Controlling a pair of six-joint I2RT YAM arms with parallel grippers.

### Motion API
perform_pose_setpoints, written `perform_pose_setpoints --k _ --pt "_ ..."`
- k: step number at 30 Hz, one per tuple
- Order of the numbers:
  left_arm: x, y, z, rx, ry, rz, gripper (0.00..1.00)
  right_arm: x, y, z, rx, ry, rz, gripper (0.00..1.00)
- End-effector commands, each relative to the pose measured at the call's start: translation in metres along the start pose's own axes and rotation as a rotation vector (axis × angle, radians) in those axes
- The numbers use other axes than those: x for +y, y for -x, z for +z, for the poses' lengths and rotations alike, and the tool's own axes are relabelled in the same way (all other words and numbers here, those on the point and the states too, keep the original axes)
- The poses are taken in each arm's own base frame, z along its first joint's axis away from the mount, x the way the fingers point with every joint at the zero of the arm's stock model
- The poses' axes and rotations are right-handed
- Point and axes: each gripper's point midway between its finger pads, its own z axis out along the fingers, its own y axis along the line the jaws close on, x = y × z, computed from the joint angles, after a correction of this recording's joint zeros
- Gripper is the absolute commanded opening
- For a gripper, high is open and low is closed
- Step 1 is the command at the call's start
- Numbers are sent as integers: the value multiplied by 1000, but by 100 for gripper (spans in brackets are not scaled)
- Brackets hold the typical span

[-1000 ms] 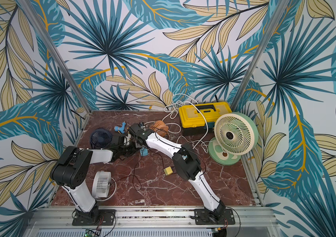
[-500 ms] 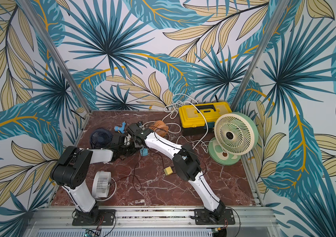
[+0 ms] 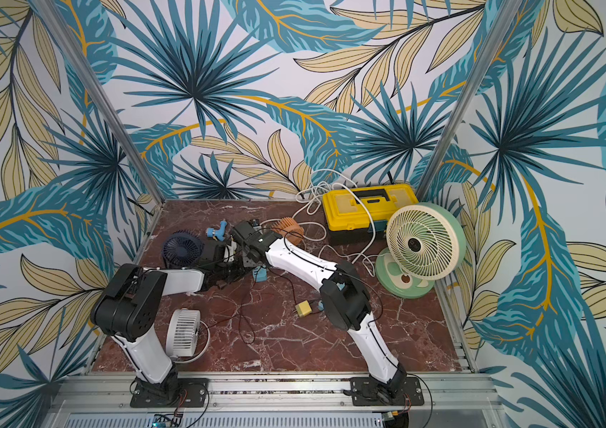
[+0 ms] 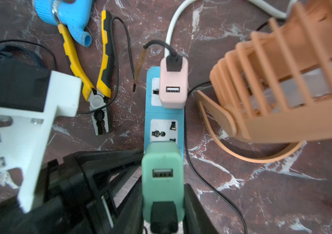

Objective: Unplug the desk fan from the power strip
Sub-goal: Remove the plug from the socket, then place the plug at the center of the board.

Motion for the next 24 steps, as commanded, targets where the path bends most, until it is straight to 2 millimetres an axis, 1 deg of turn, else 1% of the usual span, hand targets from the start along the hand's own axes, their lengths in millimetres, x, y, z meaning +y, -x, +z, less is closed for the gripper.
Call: perform_pose_setpoints --k 1,4,7,11,14,17,19,21,24 --pt "52 -30 -1 56 167 -76 32 -5 10 -30 -51 26 17 17" --pt "30 -21 -5 21 71 -61 35 -2 0 -33 -31 73 31 17" --pt "9 -10 -15 -24 6 -25 37 -5 -12 -34 -11 99 45 16" --pt "-16 5 -36 -82 -25 46 38 -5 -21 -41 -19 150 53 17" --pt "-34 15 -55 -128 -41 95 40 4 -32 -43 7 231 40 17" --pt "-44 23 -70 -175 -42 131 41 17 -42 -45 28 324 20 17" --pt "-47 26 -77 -199 -37 141 41 28 -55 -44 71 407 -16 17" --pt "-45 29 -81 -209 -30 138 41 40 -67 -43 109 486 -41 17" --pt "-39 30 -80 -206 -19 121 41 55 -82 -42 152 596 -53 17"
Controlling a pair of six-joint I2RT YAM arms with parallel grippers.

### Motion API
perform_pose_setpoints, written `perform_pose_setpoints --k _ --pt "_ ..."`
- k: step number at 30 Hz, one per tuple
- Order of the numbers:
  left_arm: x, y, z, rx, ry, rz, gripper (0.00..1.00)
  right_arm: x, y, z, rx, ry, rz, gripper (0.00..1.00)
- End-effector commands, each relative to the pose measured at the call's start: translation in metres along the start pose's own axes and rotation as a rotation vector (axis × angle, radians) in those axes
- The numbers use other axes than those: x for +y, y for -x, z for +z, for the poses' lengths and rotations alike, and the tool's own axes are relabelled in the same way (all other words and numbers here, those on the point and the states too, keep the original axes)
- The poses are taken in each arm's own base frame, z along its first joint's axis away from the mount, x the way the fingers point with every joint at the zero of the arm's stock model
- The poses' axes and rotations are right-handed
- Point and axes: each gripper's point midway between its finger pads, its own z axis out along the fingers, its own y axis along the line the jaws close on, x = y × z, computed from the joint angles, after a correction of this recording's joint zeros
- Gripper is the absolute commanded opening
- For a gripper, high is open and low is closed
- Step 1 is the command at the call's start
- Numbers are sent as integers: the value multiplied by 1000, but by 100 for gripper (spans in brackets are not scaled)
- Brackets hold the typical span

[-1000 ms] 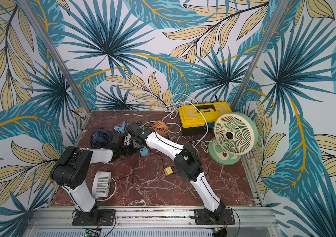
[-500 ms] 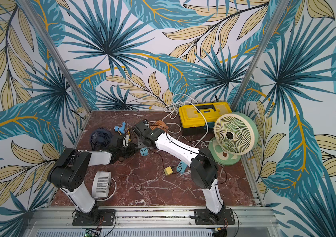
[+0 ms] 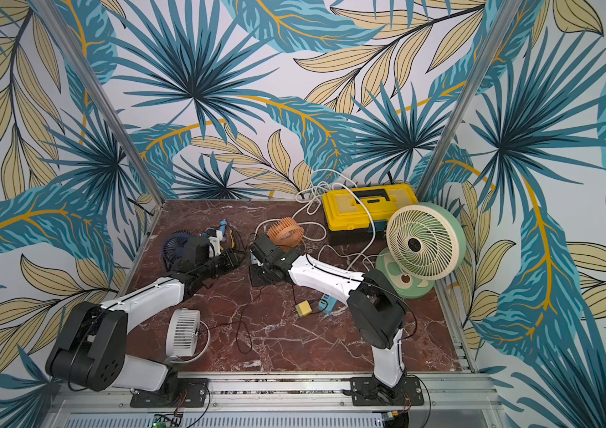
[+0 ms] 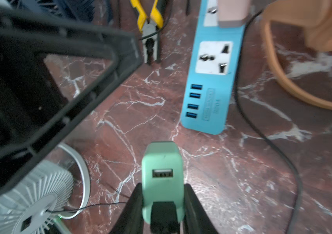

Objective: Unplug the desk fan from the power strip
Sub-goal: Place the plug at the center of the board.

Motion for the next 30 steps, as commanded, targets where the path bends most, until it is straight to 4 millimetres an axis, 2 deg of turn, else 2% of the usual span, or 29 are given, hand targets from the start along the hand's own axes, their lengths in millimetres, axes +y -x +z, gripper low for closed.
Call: perform_pose_setpoints --k 1,5,14,17,21,24,30 --pt "14 1 -1 3 51 -5 41 36 -10 1 31 223 -46 17" --pt "22 -3 2 11 58 -30 41 49 -17 11 62 331 -30 18" --pt "28 -6 7 25 66 -45 41 25 -32 48 114 240 41 22" --pt "30 -7 7 27 70 -50 41 19 -36 55 125 221 48 24" --pt "31 -8 8 31 72 -53 42 11 -37 56 122 173 38 29" --pt "33 -9 10 36 72 -55 42 2 -38 53 132 124 40 37" --pt "34 -12 13 50 67 -62 42 -2 -27 38 98 93 29 52"
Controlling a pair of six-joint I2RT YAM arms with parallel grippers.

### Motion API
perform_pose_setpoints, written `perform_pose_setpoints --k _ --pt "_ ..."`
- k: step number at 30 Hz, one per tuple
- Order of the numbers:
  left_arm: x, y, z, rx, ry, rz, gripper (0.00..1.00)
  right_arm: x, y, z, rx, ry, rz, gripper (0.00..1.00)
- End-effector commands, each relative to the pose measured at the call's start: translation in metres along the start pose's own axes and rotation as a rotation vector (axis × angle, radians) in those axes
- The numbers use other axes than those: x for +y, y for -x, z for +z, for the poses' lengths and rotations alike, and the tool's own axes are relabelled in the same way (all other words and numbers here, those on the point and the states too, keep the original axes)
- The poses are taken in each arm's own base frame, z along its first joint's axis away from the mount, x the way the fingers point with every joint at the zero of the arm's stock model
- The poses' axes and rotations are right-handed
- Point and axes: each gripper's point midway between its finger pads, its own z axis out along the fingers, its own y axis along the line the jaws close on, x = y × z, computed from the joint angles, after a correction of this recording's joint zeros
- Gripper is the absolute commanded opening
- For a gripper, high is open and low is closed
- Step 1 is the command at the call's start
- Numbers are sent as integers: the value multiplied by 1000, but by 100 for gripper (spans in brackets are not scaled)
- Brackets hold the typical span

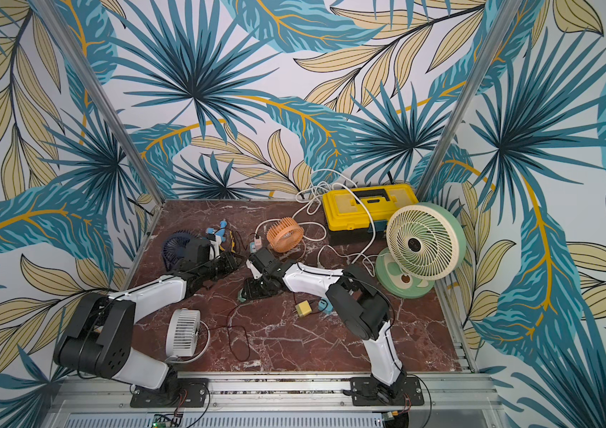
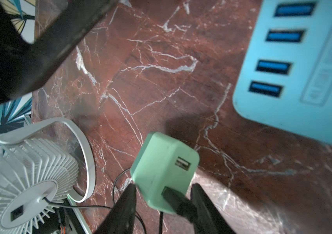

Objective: Unplug the desk fan from the power strip
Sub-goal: Place the plug at the center of the board, then remove the plug from the socket.

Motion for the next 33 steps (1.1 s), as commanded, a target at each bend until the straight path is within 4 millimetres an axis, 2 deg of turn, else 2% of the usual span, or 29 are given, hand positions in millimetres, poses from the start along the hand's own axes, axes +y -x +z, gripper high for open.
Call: perform_pose_setpoints --k 1,4,11,18,24,25,26,33 --pt "5 -2 2 7 -3 -7 42 -1 13 -23 -42 -46 -17 54" --pt "5 -3 4 14 -6 -8 42 -7 22 -40 -77 -103 -25 56" --pt "5 -10 11 46 -31 -24 45 -36 45 -76 -141 -356 -22 56" --pt "7 -16 23 73 -37 -32 45 -33 87 -90 -258 -450 -51 57" --pt "10 -22 38 103 -51 -56 46 -32 122 -82 -362 -492 -84 57" --pt "10 -23 41 111 -56 -60 46 -44 133 -83 -378 -508 -65 57" --pt "10 -24 43 114 -61 -63 46 -48 138 -81 -387 -512 -60 57" --pt "7 -25 48 116 -85 -77 46 -60 162 -62 -413 -529 -30 57"
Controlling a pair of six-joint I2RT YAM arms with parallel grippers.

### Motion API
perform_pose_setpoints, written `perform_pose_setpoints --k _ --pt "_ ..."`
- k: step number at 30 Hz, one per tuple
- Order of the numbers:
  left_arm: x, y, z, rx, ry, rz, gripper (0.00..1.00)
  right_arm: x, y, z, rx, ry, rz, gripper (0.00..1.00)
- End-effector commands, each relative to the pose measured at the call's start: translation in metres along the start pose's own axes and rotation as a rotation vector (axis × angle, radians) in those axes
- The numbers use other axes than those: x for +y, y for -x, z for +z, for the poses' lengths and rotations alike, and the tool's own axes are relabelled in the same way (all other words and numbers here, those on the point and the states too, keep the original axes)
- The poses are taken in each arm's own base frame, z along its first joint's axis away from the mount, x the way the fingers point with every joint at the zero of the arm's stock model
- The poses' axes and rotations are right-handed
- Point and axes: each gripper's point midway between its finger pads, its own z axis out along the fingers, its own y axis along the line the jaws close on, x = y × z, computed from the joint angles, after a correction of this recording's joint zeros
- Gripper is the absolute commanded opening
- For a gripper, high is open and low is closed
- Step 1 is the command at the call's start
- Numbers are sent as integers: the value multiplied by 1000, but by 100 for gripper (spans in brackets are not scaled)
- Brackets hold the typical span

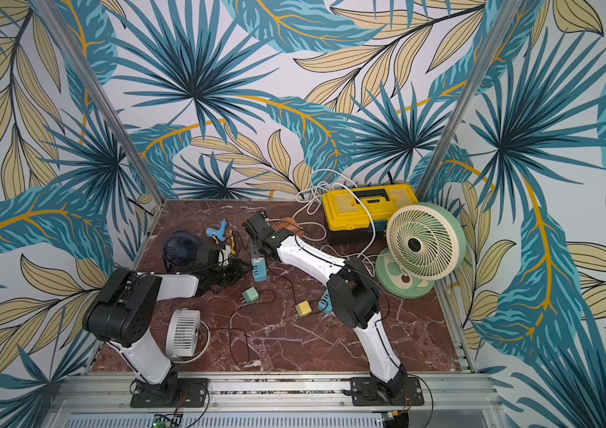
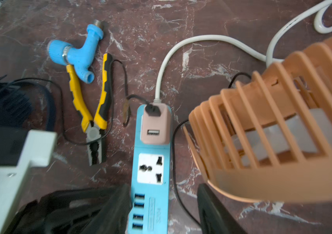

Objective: Unplug the desk fan from the power strip
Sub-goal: Remove the plug from the socket.

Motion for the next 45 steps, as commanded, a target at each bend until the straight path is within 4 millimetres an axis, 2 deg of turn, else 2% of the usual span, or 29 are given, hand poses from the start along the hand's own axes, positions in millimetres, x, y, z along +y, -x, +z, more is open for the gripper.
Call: perform_pose_setpoints --k 1,5,15,28,34,38,45 --pt "-17 10 2 -21 -54 21 46 -4 10 11 -27 -36 1 57" --pt "-19 11 2 -23 -61 22 46 -2 12 27 -29 -46 6 56" --pt "-22 14 6 -25 -77 18 46 8 16 47 -23 -40 -4 52" --pt "-24 19 9 -35 -80 9 46 4 4 70 2 -86 -20 41" --pt "-24 25 12 -41 -54 1 47 3 3 72 4 -91 -19 30" --pt "-23 26 18 -38 -7 4 47 5 4 70 1 -91 -13 27" --pt "-3 17 32 12 101 0 41 9 6 62 6 -58 15 24"
